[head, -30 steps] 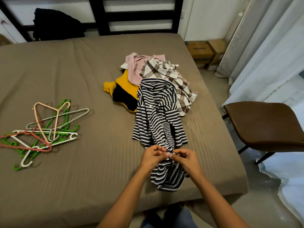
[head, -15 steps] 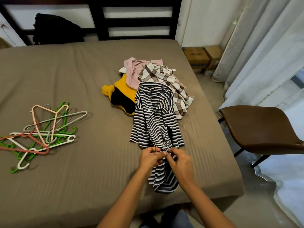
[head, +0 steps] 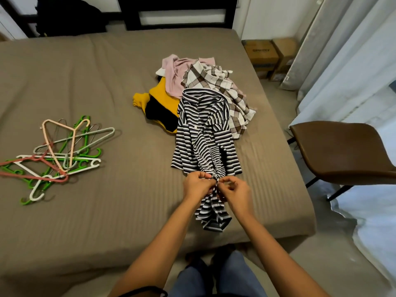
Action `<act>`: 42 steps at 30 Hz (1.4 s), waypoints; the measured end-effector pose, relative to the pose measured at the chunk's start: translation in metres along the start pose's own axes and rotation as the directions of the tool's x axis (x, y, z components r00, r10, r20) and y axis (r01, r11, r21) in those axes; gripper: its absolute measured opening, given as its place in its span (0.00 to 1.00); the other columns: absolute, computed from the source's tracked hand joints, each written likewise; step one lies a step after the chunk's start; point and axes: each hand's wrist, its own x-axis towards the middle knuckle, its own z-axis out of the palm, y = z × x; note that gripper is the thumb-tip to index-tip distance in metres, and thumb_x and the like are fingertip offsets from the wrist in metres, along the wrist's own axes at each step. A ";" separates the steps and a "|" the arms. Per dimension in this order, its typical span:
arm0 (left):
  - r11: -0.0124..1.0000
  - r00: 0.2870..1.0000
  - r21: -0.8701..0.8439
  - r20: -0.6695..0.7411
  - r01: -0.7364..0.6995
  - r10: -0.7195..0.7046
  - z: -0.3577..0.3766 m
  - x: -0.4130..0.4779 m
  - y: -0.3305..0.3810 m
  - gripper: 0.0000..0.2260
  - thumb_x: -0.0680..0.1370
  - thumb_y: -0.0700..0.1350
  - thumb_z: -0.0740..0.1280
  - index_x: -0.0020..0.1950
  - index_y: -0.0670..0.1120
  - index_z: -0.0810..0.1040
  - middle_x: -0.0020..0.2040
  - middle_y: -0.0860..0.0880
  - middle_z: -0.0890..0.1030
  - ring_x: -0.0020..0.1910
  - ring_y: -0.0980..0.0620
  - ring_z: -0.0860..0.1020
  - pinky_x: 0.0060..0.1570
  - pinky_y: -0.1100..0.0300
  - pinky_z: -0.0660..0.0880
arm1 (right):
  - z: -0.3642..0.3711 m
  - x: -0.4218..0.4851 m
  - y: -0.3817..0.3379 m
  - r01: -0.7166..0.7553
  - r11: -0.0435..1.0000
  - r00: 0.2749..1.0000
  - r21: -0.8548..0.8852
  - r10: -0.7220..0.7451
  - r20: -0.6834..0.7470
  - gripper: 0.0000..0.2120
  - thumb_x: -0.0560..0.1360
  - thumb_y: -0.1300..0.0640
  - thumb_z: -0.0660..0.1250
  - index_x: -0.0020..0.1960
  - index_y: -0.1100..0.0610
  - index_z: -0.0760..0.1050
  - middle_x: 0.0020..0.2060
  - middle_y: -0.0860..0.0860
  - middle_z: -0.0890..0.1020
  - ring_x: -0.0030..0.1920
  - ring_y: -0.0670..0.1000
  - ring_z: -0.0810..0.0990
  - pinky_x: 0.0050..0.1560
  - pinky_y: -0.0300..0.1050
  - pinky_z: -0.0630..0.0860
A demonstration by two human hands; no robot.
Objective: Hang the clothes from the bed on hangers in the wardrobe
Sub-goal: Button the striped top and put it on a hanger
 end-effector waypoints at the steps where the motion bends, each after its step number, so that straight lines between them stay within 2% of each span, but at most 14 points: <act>1: 0.999 1.000 -0.029 0.003 0.017 -0.017 0.002 0.000 -0.002 0.06 0.70 0.38 0.71 0.36 0.46 0.77 0.32 0.47 0.79 0.27 0.55 0.75 0.28 0.65 0.74 | 0.001 0.000 0.000 0.019 0.998 1.000 -0.057 -0.020 -0.010 0.06 0.71 0.60 0.71 0.40 0.49 0.79 0.32 0.50 0.83 0.34 0.51 0.83 0.41 0.53 0.81; 6: 0.996 0.999 -0.080 -0.020 0.047 -0.049 0.006 -0.005 -0.010 0.05 0.71 0.42 0.74 0.39 0.46 0.78 0.34 0.49 0.81 0.28 0.57 0.75 0.25 0.68 0.70 | 0.005 -0.007 -0.001 0.115 0.967 0.990 -0.225 -0.131 -0.057 0.04 0.71 0.60 0.71 0.42 0.52 0.79 0.35 0.45 0.81 0.38 0.45 0.80 0.40 0.34 0.75; 9: 0.994 0.997 -0.089 -0.036 0.063 -0.066 0.007 -0.005 -0.016 0.07 0.71 0.38 0.73 0.39 0.47 0.77 0.36 0.47 0.81 0.30 0.55 0.76 0.28 0.66 0.72 | 0.008 -0.011 0.002 0.114 0.957 0.988 -0.267 -0.136 -0.067 0.03 0.71 0.60 0.72 0.41 0.54 0.79 0.35 0.46 0.81 0.37 0.44 0.79 0.39 0.35 0.74; 14: 1.000 0.992 -0.007 -0.122 0.023 -0.024 0.008 -0.002 -0.025 0.07 0.70 0.39 0.73 0.44 0.46 0.76 0.44 0.44 0.82 0.42 0.49 0.79 0.49 0.55 0.78 | 0.012 -0.011 0.008 0.076 0.962 0.993 -0.264 -0.097 -0.069 0.03 0.71 0.58 0.73 0.40 0.53 0.79 0.34 0.46 0.82 0.37 0.45 0.80 0.39 0.41 0.76; 18: 0.999 0.991 0.048 -0.131 -0.012 0.018 0.008 -0.002 -0.032 0.12 0.68 0.45 0.76 0.45 0.47 0.74 0.44 0.44 0.83 0.43 0.48 0.80 0.51 0.51 0.78 | 0.011 -0.013 0.005 0.107 0.965 0.986 -0.239 -0.134 -0.103 0.05 0.73 0.57 0.70 0.40 0.58 0.79 0.33 0.49 0.81 0.34 0.46 0.78 0.32 0.29 0.69; 20: 0.994 0.987 0.100 -0.153 -0.040 0.055 0.007 -0.004 -0.031 0.14 0.67 0.47 0.76 0.46 0.46 0.74 0.42 0.46 0.83 0.44 0.47 0.82 0.50 0.51 0.79 | 0.011 -0.014 0.006 0.131 0.959 0.979 -0.251 -0.164 -0.119 0.05 0.74 0.58 0.69 0.41 0.59 0.79 0.33 0.50 0.81 0.34 0.48 0.78 0.33 0.32 0.69; 23: 0.975 0.984 0.205 -0.136 -0.087 0.117 0.004 -0.008 -0.024 0.14 0.71 0.46 0.74 0.49 0.45 0.71 0.41 0.49 0.79 0.43 0.50 0.78 0.47 0.60 0.74 | 0.015 -0.016 0.012 0.181 0.934 0.962 -0.307 -0.233 -0.143 0.04 0.74 0.58 0.69 0.41 0.58 0.79 0.35 0.51 0.80 0.36 0.49 0.78 0.37 0.43 0.74; 27: 0.977 0.988 0.202 -0.120 -0.072 0.098 0.004 -0.005 -0.022 0.17 0.75 0.43 0.70 0.60 0.40 0.71 0.46 0.48 0.77 0.46 0.53 0.74 0.45 0.64 0.68 | 0.014 -0.017 0.008 0.170 0.949 0.973 -0.264 -0.205 -0.107 0.04 0.73 0.56 0.71 0.44 0.58 0.79 0.36 0.50 0.81 0.37 0.47 0.79 0.40 0.40 0.76; 31: 0.993 0.995 0.112 -0.086 -0.043 0.052 0.003 0.001 -0.027 0.14 0.75 0.40 0.70 0.57 0.42 0.70 0.50 0.45 0.80 0.49 0.49 0.78 0.51 0.59 0.74 | 0.011 -0.003 0.003 0.046 0.991 0.999 -0.125 -0.049 -0.019 0.06 0.70 0.56 0.74 0.40 0.57 0.79 0.32 0.49 0.81 0.33 0.44 0.79 0.38 0.37 0.77; 34: 0.998 1.000 -0.056 -0.015 -0.008 0.007 0.001 0.005 -0.032 0.13 0.74 0.39 0.70 0.54 0.42 0.70 0.48 0.42 0.82 0.51 0.43 0.80 0.57 0.47 0.76 | 0.006 0.009 -0.003 -0.066 0.992 0.996 0.105 0.058 0.074 0.03 0.68 0.66 0.72 0.36 0.63 0.80 0.30 0.57 0.80 0.32 0.51 0.77 0.38 0.47 0.77; 36: 0.991 0.999 -0.132 0.039 -0.004 0.010 -0.001 0.006 -0.032 0.11 0.75 0.36 0.68 0.54 0.41 0.69 0.45 0.43 0.81 0.48 0.45 0.79 0.55 0.49 0.76 | 0.006 0.016 -0.009 -0.228 0.946 0.968 0.230 0.195 0.156 0.05 0.68 0.70 0.68 0.34 0.65 0.78 0.28 0.58 0.77 0.29 0.52 0.74 0.34 0.43 0.74; 39: 0.988 0.987 -0.133 0.125 -0.083 0.100 -0.006 0.005 -0.027 0.09 0.77 0.34 0.64 0.45 0.46 0.67 0.39 0.48 0.77 0.41 0.53 0.75 0.44 0.62 0.73 | -0.001 0.029 -0.013 -0.578 0.756 0.800 0.308 0.450 0.397 0.08 0.71 0.69 0.65 0.35 0.61 0.78 0.25 0.52 0.76 0.23 0.44 0.72 0.25 0.32 0.70; 41: 0.981 0.961 -0.067 0.199 -0.181 0.191 -0.010 0.007 -0.026 0.11 0.78 0.34 0.63 0.44 0.47 0.64 0.37 0.49 0.72 0.38 0.56 0.70 0.39 0.66 0.68 | -0.008 0.037 -0.010 -0.694 0.659 0.691 0.290 0.496 0.526 0.08 0.74 0.67 0.65 0.37 0.61 0.79 0.26 0.50 0.78 0.24 0.43 0.74 0.24 0.31 0.72; 42: 0.975 0.947 -0.048 0.233 -0.217 0.222 -0.013 0.009 -0.026 0.12 0.78 0.34 0.63 0.44 0.47 0.63 0.38 0.48 0.71 0.38 0.55 0.69 0.39 0.66 0.68 | -0.009 0.041 -0.008 -0.699 0.661 0.679 0.273 0.495 0.542 0.07 0.75 0.65 0.65 0.39 0.61 0.78 0.28 0.51 0.78 0.25 0.44 0.76 0.26 0.32 0.74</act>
